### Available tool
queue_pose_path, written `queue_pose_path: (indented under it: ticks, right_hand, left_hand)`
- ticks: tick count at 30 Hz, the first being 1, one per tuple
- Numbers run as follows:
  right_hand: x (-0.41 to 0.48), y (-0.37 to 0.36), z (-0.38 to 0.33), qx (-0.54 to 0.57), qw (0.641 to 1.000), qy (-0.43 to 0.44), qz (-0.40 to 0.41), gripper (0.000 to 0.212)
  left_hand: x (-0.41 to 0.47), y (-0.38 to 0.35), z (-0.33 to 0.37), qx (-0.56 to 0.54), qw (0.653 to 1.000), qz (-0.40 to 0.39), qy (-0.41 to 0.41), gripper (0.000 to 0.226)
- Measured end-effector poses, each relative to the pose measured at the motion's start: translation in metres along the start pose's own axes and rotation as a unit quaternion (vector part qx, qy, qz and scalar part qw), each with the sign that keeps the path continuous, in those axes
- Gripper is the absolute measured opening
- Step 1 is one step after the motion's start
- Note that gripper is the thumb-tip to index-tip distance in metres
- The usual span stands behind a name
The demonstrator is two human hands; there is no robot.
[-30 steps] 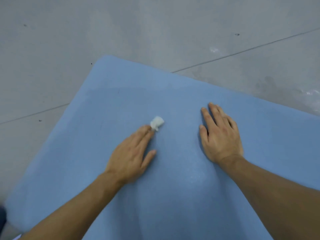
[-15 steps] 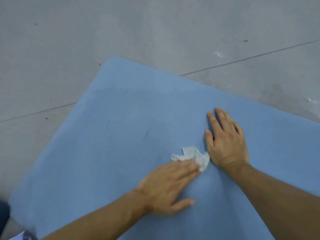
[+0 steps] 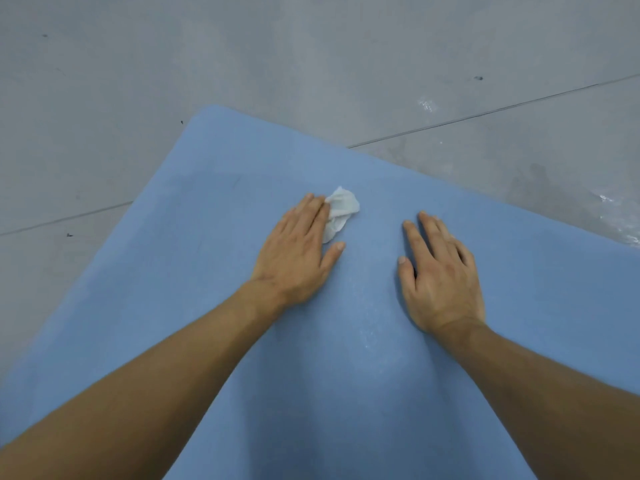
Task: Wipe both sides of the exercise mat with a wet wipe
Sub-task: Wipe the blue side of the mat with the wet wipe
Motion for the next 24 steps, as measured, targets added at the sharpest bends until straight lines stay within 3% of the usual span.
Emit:
queue_pose_path:
  ticks: [3, 8, 12, 14, 18, 24]
  right_hand:
    - [0.001, -0.001, 0.001, 0.001, 1.0, -0.001, 0.001, 0.061]
    - [0.001, -0.002, 0.002, 0.0, 1.0, 0.002, 0.006, 0.061]
    - [0.001, -0.002, 0.003, -0.002, 1.0, 0.004, 0.004, 0.061]
    - [0.001, -0.002, 0.003, 0.001, 1.0, 0.002, 0.003, 0.06]
    - [0.0, -0.001, 0.002, 0.0, 1.0, 0.002, -0.012, 0.06]
    - [0.0, 0.001, 0.002, 0.009, 1.0, 0.0, -0.018, 0.061]
  left_hand:
    - [0.005, -0.003, 0.015, -0.022, 0.999, -0.024, -0.036, 0.087]
    - [-0.051, -0.021, 0.052, -0.019, 0.973, -0.03, -0.23, 0.071]
    - [-0.067, -0.022, 0.042, 0.02, 0.966, -0.018, -0.257, 0.066]
    - [-0.059, -0.021, 0.024, 0.038, 0.97, 0.002, -0.24, 0.065]
    - [-0.038, -0.009, -0.022, 0.034, 0.994, 0.034, -0.103, 0.066]
    - [-0.018, 0.012, -0.087, 0.018, 0.997, 0.064, 0.036, 0.064]
Point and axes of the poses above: each hand's wrist, its own x-axis towards the middle knuckle, its own y-axis out of the back of the hand, z = x × y, the point moved 1 cm from there along x, towards the middle knuckle
